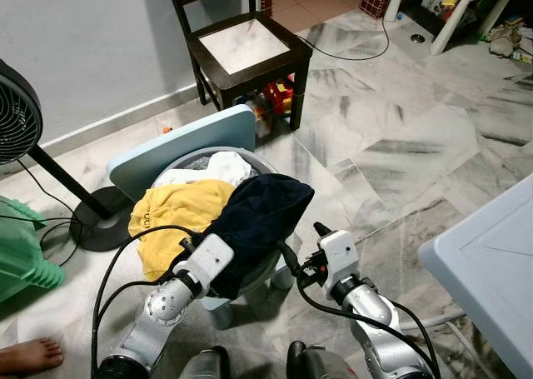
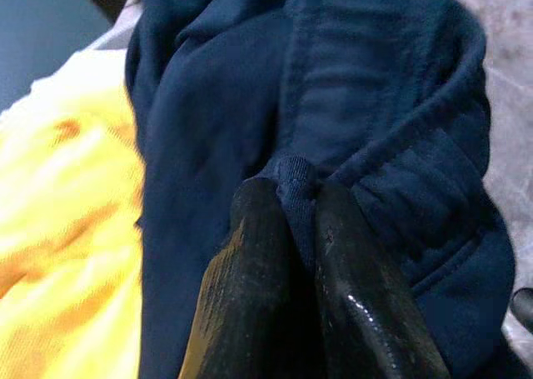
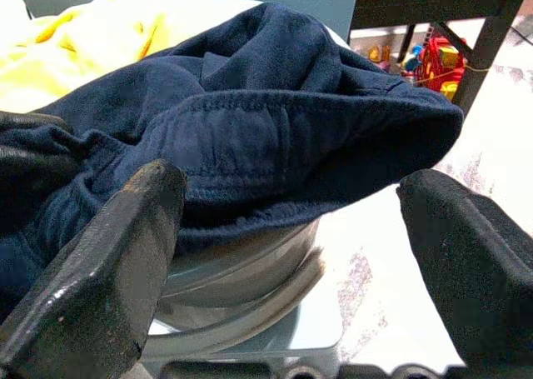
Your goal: Hang hanger
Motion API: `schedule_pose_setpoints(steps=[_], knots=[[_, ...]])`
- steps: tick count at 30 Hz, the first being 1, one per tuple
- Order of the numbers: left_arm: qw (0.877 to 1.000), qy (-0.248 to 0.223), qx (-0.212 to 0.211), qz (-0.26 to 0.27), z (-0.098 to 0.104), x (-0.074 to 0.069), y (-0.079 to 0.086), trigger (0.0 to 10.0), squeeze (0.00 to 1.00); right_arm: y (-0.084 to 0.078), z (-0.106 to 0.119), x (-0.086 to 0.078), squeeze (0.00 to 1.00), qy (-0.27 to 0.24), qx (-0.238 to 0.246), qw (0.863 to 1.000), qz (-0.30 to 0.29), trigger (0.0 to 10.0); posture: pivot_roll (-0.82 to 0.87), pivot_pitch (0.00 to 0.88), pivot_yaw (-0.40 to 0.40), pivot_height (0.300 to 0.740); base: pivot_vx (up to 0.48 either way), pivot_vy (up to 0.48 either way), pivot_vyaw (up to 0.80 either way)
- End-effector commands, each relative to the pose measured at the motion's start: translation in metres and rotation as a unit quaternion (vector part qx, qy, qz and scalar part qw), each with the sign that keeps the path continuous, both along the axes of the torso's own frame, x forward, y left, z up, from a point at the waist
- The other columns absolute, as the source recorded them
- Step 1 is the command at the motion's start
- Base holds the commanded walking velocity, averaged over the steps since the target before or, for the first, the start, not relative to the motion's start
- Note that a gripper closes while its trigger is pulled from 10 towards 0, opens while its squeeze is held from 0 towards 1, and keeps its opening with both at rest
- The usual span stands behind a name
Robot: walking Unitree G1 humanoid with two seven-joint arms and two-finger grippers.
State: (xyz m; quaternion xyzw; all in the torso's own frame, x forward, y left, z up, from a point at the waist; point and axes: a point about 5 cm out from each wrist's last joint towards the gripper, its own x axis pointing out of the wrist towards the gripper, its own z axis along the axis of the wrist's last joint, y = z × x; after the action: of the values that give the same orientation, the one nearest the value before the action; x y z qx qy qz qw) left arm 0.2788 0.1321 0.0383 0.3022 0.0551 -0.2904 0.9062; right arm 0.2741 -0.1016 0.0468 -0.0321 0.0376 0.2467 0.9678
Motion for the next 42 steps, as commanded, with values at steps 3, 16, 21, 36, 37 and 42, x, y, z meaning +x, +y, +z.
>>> schedule_pose_setpoints(steps=[3,16,21,36,37,42], knots=[[0.999,0.028,0.010,-0.015,-0.013,-0.010,-0.004,0.0,0.00,-0.001,-0.004,-0.002,0.00,0.006,-0.001,1.000,-0.006,10.0,0.08,0.236,0.016,0.740,0.000,0.000,0.00],[0.992,0.038,0.069,-0.095,-0.038,-0.034,-0.006,0.0,0.00,-0.002,-0.002,0.000,0.00,0.003,-0.003,1.000,-0.004,10.0,0.08,0.234,0.009,0.740,0.000,0.000,0.00],[0.993,0.031,0.069,-0.096,-0.046,-0.046,-0.006,0.0,0.00,-0.001,-0.002,0.000,0.00,0.003,-0.003,1.000,-0.001,10.0,0.09,0.236,0.006,0.740,0.000,0.000,0.00],[0.999,0.000,-0.007,-0.052,-0.044,-0.045,-0.037,10.0,1.00,-0.004,-0.004,-0.001,0.00,0.009,-0.009,1.000,0.002,10.0,0.09,0.237,-0.007,0.740,0.000,0.000,0.00],[0.999,0.002,-0.008,-0.053,-0.044,-0.045,-0.039,10.0,1.00,-0.005,-0.004,-0.001,0.00,0.009,-0.010,1.000,0.002,10.0,0.09,0.237,-0.008,0.740,0.000,0.000,0.00],[0.998,0.023,0.006,-0.059,-0.052,-0.052,-0.045,10.0,1.00,-0.004,-0.005,0.000,0.00,0.011,-0.013,1.000,0.003,10.0,0.10,0.243,-0.008,0.740,0.000,0.000,0.00]])
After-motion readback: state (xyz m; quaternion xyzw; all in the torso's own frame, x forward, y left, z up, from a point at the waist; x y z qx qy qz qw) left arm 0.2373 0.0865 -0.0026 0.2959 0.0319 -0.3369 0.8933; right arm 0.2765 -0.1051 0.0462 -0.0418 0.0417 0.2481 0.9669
